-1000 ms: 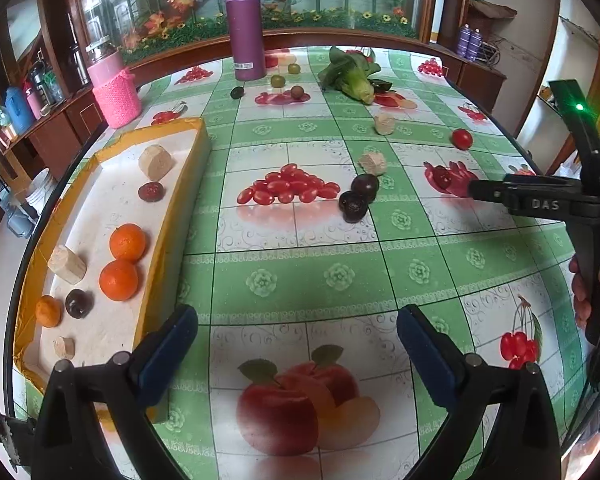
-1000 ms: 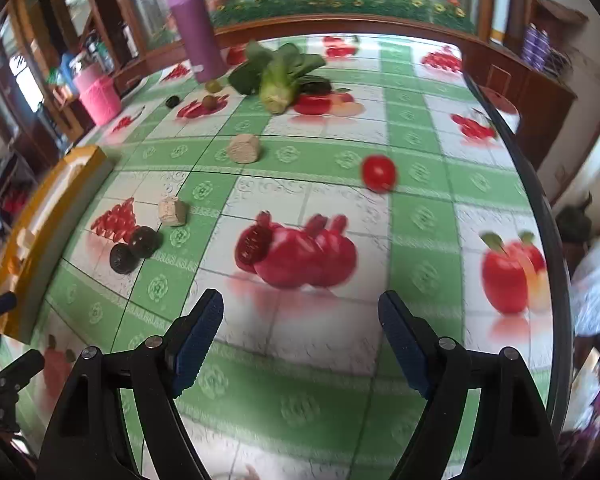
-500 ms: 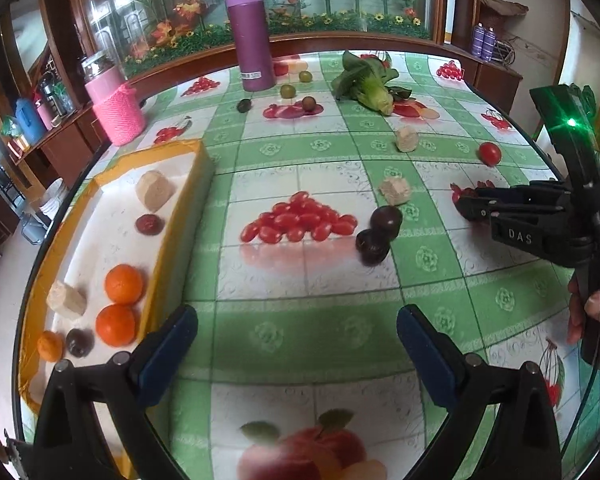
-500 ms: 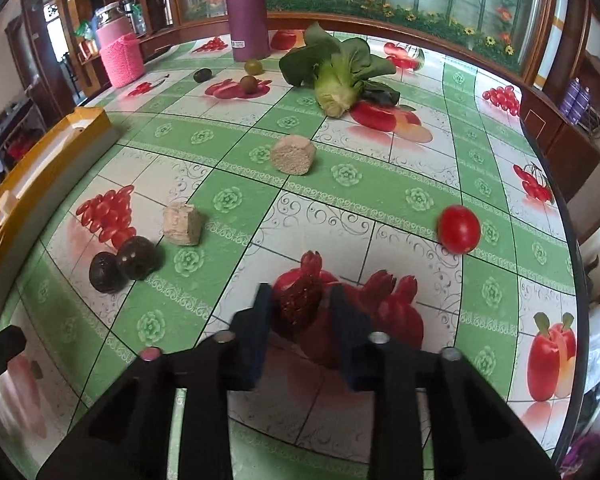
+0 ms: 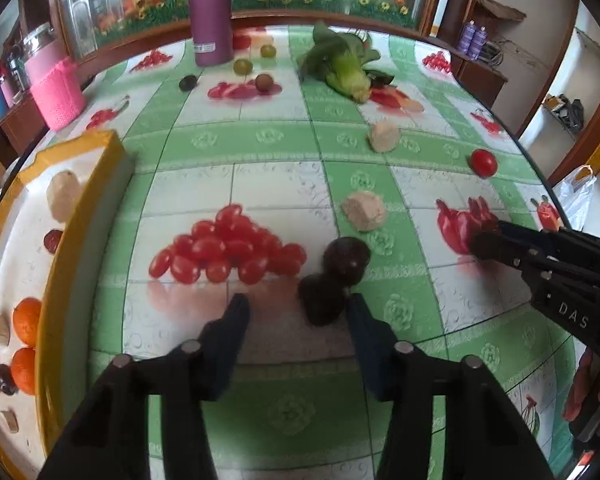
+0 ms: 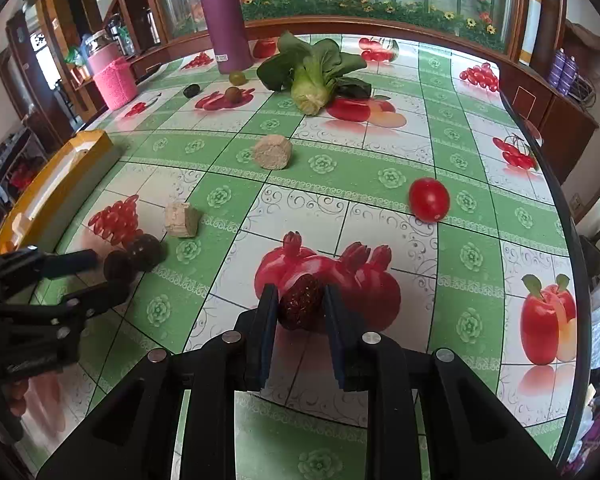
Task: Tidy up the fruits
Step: 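Grasp another red date with the right gripper while the left grasps another dark fruit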
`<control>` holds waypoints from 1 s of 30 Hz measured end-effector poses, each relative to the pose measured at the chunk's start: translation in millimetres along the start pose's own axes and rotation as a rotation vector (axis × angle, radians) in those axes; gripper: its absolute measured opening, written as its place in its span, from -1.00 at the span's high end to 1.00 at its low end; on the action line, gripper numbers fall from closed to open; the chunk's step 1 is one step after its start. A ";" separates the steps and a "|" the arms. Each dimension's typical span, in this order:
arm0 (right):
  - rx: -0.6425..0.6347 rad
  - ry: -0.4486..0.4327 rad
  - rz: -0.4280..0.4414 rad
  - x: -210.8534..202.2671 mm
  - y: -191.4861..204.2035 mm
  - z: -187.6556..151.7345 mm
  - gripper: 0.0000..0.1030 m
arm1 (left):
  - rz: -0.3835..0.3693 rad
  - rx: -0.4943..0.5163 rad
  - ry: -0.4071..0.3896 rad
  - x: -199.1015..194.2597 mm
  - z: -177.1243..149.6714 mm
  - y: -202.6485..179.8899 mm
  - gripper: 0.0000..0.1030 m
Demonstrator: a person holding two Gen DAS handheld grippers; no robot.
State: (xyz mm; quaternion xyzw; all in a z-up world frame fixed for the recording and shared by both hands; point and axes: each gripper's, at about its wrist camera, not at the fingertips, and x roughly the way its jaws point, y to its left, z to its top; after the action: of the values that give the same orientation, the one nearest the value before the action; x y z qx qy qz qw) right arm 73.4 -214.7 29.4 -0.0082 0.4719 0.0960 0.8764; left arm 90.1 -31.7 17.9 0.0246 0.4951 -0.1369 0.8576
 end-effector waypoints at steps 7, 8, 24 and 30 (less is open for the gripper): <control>0.034 -0.028 0.001 -13.2 0.8 -4.3 0.55 | -0.076 -0.041 0.009 -11.6 -9.5 4.2 0.48; 0.040 -0.035 0.003 -16.5 1.5 -5.7 0.55 | -0.082 -0.043 0.006 -16.0 -12.6 5.3 0.48; 0.044 0.016 -0.070 -24.2 6.6 -36.8 0.55 | -0.047 0.039 -0.036 -23.1 -12.4 -3.6 -0.42; 0.032 0.036 -0.065 -18.9 10.3 -44.6 0.54 | -0.014 0.074 -0.044 0.0 -0.6 -5.4 -0.23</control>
State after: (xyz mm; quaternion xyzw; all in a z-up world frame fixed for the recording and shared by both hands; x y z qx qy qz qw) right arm 24.6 -212.4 21.1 -0.0111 0.4883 0.0596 0.8705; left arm 88.2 -36.8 18.1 0.0499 0.4710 -0.1614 0.8658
